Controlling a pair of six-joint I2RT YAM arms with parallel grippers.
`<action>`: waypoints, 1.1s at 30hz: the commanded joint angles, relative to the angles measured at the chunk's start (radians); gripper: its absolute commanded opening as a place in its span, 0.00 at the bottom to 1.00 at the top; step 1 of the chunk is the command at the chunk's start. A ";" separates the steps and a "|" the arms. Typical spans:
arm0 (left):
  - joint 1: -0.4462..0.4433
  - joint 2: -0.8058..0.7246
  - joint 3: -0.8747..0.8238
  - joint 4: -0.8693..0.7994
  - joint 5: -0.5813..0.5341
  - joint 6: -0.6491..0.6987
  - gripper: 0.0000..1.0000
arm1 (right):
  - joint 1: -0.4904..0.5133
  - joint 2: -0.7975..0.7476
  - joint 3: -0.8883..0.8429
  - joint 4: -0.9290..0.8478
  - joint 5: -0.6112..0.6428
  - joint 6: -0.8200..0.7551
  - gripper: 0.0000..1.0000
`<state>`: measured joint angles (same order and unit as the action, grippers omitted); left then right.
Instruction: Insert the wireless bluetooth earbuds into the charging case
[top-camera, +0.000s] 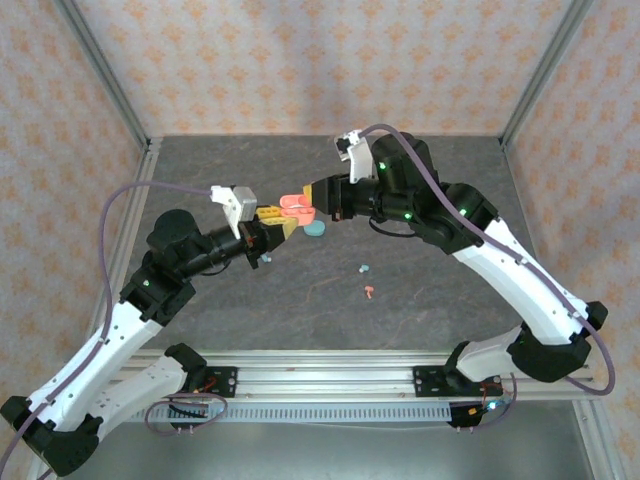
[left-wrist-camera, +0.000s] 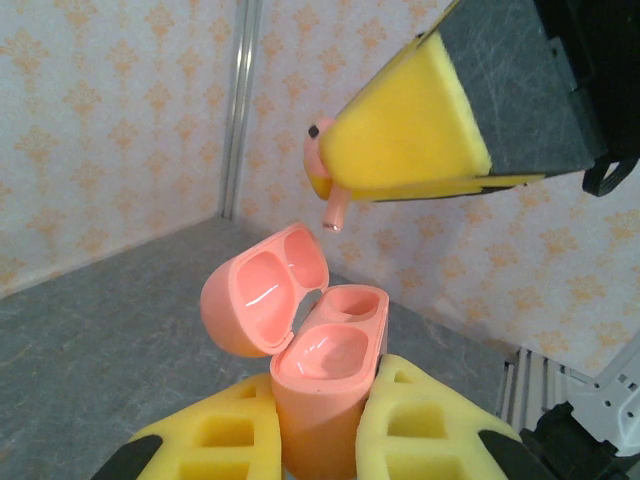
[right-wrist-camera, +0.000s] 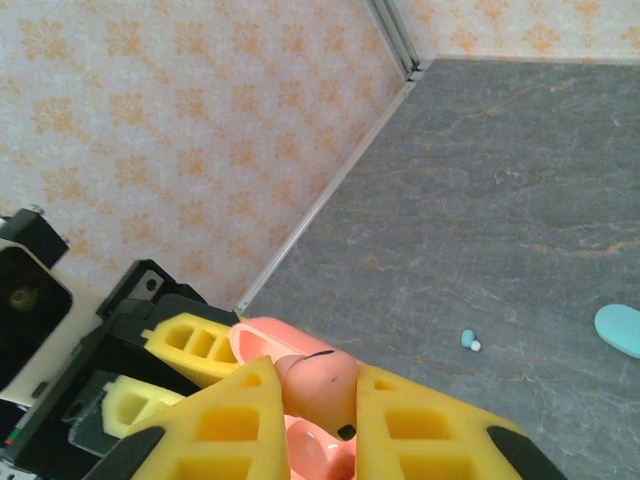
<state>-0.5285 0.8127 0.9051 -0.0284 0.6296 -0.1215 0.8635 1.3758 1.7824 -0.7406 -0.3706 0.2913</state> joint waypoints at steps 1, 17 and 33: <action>-0.009 0.002 0.035 -0.012 -0.032 0.036 0.00 | 0.008 0.005 0.043 -0.043 0.004 -0.017 0.18; -0.027 0.023 0.048 -0.013 -0.053 0.052 0.00 | 0.019 0.018 0.029 -0.099 0.001 -0.005 0.17; -0.031 0.037 0.067 -0.018 -0.041 0.065 0.00 | 0.020 0.080 0.064 -0.189 -0.020 -0.023 0.18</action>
<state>-0.5549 0.8536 0.9234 -0.0753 0.5861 -0.0769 0.8745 1.4399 1.8133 -0.8875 -0.3698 0.2840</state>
